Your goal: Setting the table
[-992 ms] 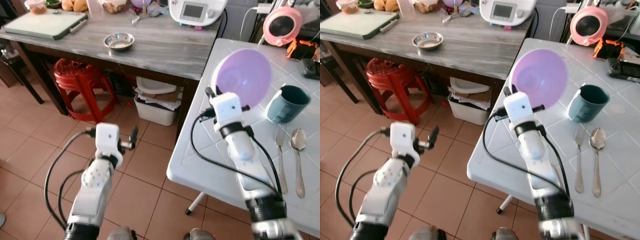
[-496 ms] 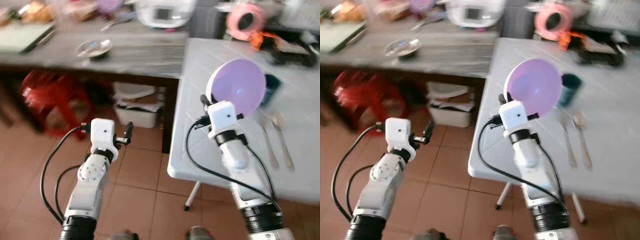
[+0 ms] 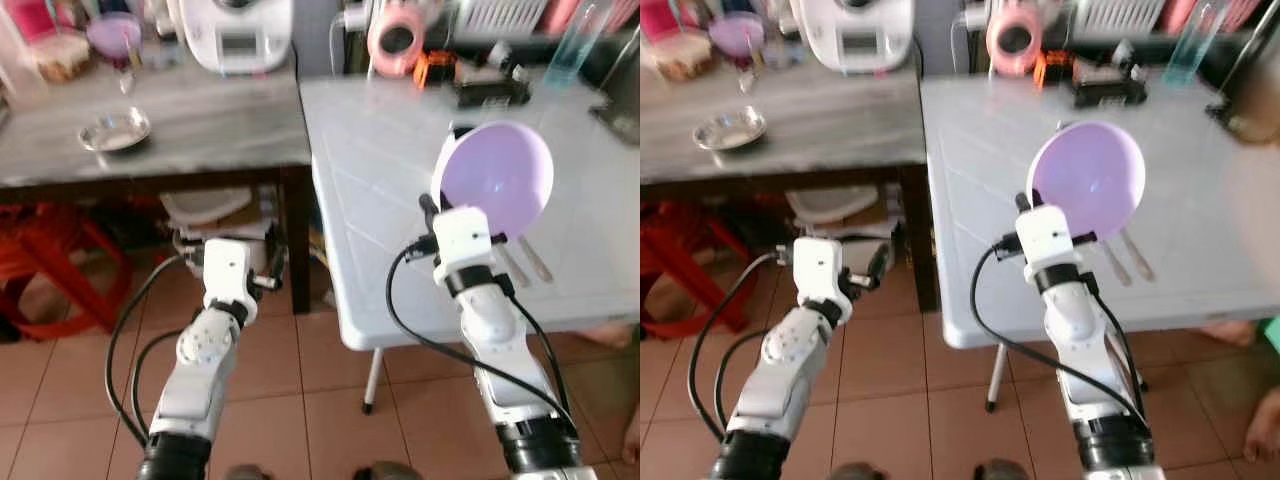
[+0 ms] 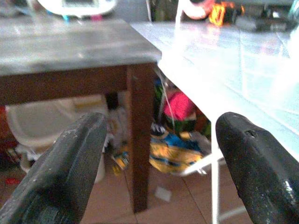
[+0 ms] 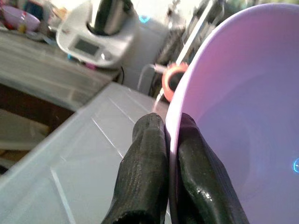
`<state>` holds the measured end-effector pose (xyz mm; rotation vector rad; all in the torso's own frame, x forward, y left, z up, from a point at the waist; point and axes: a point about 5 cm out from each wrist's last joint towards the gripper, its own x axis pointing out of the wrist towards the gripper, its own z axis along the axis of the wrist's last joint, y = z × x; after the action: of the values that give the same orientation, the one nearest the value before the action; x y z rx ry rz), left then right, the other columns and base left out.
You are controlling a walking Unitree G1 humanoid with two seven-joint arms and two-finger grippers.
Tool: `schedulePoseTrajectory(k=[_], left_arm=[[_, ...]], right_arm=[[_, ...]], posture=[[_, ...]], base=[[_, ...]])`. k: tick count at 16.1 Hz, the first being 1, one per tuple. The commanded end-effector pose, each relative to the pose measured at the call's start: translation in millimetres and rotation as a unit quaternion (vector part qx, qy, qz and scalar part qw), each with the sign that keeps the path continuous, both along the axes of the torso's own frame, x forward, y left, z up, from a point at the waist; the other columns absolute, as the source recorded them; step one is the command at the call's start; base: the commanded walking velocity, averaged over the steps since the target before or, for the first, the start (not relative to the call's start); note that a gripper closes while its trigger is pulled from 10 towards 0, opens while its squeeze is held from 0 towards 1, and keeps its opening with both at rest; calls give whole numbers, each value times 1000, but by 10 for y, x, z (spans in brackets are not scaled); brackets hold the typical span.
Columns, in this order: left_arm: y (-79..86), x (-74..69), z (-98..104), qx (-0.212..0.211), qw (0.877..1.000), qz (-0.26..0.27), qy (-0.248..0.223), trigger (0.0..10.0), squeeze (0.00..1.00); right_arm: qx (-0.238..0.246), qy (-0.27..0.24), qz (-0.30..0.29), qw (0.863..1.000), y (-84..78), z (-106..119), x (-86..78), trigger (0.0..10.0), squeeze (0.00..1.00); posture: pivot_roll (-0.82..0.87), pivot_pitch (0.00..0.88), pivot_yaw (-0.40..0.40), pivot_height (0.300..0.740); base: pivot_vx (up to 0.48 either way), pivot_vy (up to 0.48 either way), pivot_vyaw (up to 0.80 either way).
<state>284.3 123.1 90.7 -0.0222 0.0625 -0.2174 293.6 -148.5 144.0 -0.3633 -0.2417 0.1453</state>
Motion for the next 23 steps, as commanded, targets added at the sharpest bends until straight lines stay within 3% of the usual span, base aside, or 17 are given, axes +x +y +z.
schedulePoseTrajectory(k=[1,10,15,17,19,23], left_arm=[[113,-18,-28,9,1000,18,4,10000,0],[138,10,-2,9,1000,16,-4,10000,0],[120,20,-6,-1,1000,-1,7,10000,0],[224,50,49,13,999,39,-15,10000,0],[333,28,137,8,996,75,-40,10000,0],[542,-174,54,24,990,135,-32,10000,0]], right_arm=[[4,-16,17,1000,96,74,14,10000,0],[5,-15,16,1000,107,65,5,10000,0],[10,-18,21,1000,126,71,-3,10000,0],[15,-15,14,1000,80,46,-43,10000,0],[56,5,-11,998,-25,-22,-126,10000,0],[105,44,-38,993,-113,-194,-280,10000,0]], posture=[[-33,0,30,740],[-42,0,33,740],[-40,0,34,740],[-41,0,35,740],[-39,0,33,740],[-23,0,26,740]], base=[[0,480,0],[0,478,0],[452,53,0],[480,0,0],[480,0,0],[462,0,0]])
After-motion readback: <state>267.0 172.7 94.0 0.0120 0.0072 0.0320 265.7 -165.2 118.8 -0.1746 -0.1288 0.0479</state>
